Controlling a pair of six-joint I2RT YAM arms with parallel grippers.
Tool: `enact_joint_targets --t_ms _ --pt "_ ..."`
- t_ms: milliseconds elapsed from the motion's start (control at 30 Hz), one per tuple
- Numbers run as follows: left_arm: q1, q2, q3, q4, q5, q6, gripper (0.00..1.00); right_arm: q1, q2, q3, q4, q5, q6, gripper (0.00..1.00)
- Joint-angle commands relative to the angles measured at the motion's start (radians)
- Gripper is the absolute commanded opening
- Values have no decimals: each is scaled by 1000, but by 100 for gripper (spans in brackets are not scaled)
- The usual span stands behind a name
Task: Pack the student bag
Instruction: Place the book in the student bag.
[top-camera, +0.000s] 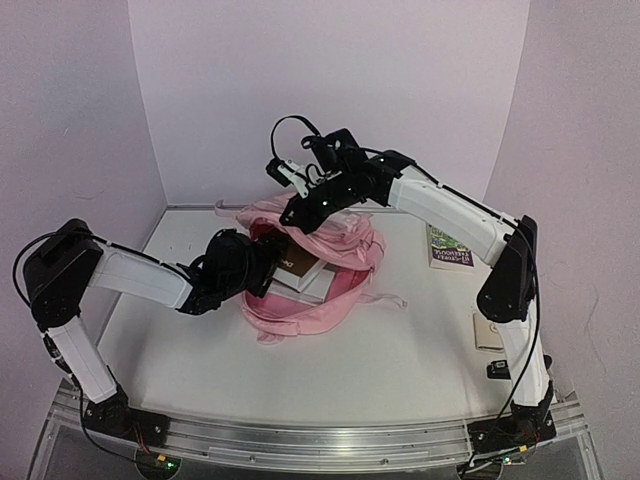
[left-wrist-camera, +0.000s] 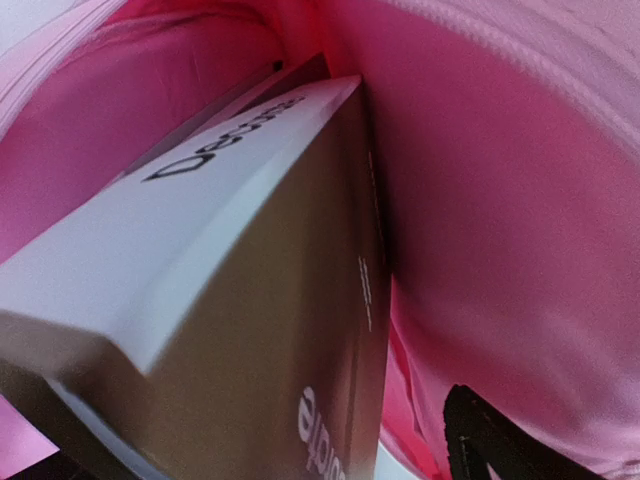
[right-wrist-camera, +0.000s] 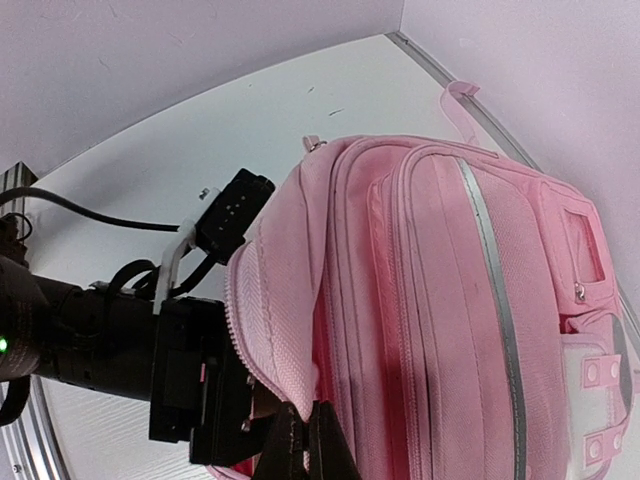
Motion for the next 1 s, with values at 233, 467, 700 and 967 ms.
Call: enact_joint_targets --t_ms 233,467,700,967 --pt "-85 -235 18 -494 -67 -73 100 -37 -63 24 77 -18 9 0" --pt "-86 -200 -5 -414 -34 -55 76 -37 -64 23 76 -41 22 0" --pt "-76 -76 74 -266 -49 9 40 -37 -69 18 76 -92 53 0" --pt "0 53 188 -152 -24 63 34 -34 -102 -30 76 -175 102 0"
